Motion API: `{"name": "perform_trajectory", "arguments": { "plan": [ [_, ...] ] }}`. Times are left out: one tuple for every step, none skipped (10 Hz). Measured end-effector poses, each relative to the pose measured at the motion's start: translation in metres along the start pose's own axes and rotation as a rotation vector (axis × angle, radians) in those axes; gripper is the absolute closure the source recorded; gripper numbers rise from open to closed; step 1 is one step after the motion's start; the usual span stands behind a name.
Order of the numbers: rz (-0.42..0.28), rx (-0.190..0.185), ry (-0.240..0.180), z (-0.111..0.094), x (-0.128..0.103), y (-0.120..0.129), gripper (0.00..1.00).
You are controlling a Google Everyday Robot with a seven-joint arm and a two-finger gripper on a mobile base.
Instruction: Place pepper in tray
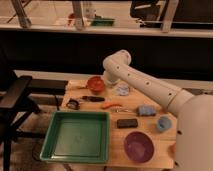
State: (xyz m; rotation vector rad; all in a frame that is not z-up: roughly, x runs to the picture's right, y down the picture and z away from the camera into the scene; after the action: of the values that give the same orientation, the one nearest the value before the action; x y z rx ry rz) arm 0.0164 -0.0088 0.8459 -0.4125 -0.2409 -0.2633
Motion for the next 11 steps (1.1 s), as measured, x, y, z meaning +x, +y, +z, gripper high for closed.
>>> {"name": "perform_trajectory", "arguments": {
  "plan": [
    [0.008,-0.009,0.002,0.005,0.003,0.002,0.2],
    [0.019,-0.022,0.007,0.011,0.008,0.005,0.2],
    [0.028,-0.031,0.009,0.016,0.013,0.007,0.2],
    [0.036,-0.039,0.01,0.021,0.016,0.01,0.2],
    [0.043,-0.049,0.011,0.026,0.02,0.013,0.2],
    [0.05,-0.061,0.014,0.031,0.024,0.016,0.2],
    [0.053,-0.072,0.016,0.035,0.026,0.018,0.2],
    [0.052,-0.079,0.015,0.04,0.026,0.018,0.23],
    [0.051,-0.094,0.016,0.045,0.027,0.021,0.33],
    [0.051,-0.1,0.017,0.048,0.028,0.021,0.39],
    [0.051,-0.107,0.018,0.05,0.029,0.022,0.41]
  ]
}}
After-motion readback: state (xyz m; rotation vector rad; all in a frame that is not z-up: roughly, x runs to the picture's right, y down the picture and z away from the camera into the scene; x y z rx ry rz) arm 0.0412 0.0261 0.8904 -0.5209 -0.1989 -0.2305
